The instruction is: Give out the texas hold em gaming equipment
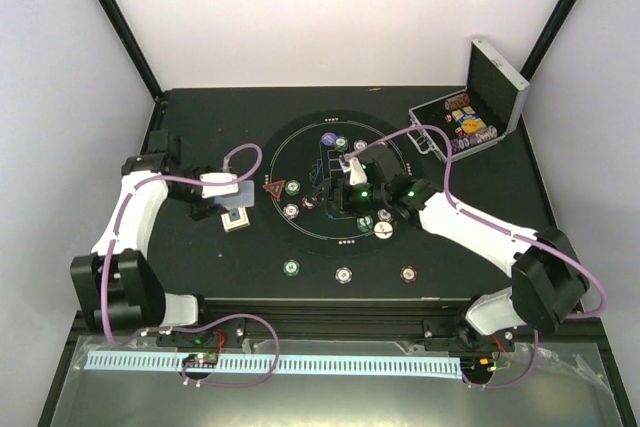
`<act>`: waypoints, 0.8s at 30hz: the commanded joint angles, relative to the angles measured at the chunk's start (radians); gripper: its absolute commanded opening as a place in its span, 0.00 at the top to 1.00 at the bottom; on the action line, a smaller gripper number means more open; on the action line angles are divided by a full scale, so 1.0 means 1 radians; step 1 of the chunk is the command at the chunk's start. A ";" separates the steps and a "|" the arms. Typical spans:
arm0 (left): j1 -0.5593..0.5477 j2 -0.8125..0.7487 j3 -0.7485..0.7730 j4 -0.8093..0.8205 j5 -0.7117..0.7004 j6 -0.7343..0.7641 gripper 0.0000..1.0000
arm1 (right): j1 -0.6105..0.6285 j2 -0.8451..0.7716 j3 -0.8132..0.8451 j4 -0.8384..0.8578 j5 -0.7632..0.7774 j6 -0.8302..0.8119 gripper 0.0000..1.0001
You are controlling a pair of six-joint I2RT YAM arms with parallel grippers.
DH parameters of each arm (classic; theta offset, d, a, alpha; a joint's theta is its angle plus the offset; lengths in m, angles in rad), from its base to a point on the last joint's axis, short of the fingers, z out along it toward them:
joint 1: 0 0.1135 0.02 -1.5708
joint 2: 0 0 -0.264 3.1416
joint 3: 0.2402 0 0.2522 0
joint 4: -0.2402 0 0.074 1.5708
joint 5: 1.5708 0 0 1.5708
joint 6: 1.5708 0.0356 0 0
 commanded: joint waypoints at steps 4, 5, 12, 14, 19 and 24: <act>-0.149 -0.153 0.040 -0.115 0.156 -0.103 0.98 | 0.078 0.075 -0.047 0.497 -0.252 0.278 0.13; -0.168 -0.165 0.044 -0.120 0.162 -0.118 0.98 | 0.089 0.083 -0.055 0.546 -0.261 0.305 0.13; -0.279 -0.208 0.074 -0.133 0.153 -0.208 0.98 | 0.142 0.107 -0.125 0.774 -0.281 0.446 0.20; -0.303 -0.215 0.073 -0.126 0.143 -0.229 0.98 | 0.152 0.109 -0.129 0.797 -0.278 0.460 0.24; -0.334 -0.217 0.076 -0.118 0.123 -0.259 0.99 | 0.171 0.120 -0.107 0.781 -0.269 0.453 0.31; -0.348 -0.233 0.066 -0.111 0.121 -0.268 0.98 | 0.181 0.153 -0.082 0.779 -0.268 0.458 0.37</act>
